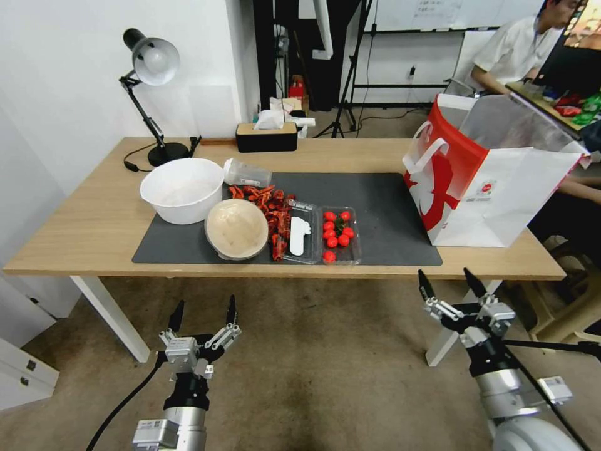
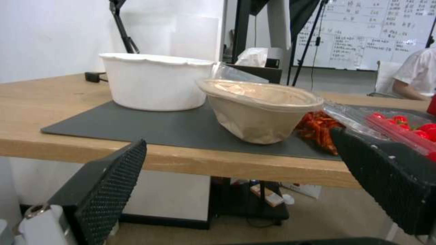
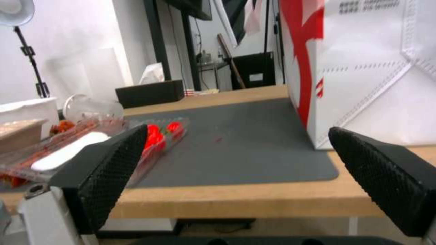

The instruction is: Pick up the trash from the table and place it into the takeout bag.

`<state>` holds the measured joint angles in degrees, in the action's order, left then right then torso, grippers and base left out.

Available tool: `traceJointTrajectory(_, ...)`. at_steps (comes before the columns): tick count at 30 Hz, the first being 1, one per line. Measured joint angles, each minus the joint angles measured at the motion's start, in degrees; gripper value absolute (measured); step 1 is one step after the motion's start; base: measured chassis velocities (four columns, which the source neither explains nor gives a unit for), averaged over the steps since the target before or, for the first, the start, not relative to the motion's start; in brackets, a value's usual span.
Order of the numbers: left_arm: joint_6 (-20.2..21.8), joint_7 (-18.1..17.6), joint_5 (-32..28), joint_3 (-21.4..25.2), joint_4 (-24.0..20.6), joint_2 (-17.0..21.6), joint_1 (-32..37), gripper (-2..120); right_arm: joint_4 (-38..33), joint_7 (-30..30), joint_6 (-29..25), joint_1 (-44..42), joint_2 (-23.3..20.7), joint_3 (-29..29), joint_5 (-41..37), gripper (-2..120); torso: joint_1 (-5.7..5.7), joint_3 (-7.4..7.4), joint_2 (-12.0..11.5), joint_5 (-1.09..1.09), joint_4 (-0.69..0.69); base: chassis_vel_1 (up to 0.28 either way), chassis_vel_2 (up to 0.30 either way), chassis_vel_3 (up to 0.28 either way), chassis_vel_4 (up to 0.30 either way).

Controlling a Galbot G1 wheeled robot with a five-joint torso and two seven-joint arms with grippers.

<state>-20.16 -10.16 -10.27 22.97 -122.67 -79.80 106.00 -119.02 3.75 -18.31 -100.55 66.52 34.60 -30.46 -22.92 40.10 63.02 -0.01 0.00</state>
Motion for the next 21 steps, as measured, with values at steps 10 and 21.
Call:
traceJointTrajectory(10,1.26,0.01,-1.16,0.09,-0.06,0.32,-1.38,100,0.29,-0.34,0.14,0.33,0.29,-0.42,0.4,100,0.0,0.0,0.0,0.0,0.0,0.0,0.0,0.0,0.0)
traceJointTrajectory(21,11.54,1.52,-13.33,1.69,-6.66,3.36,-3.76,100,0.49,-0.71,0.6,-0.81,1.64,-0.77,0.38,100,0.0,0.0,0.0,0.01,-0.01,0.0,0.0,0.0,0.0)
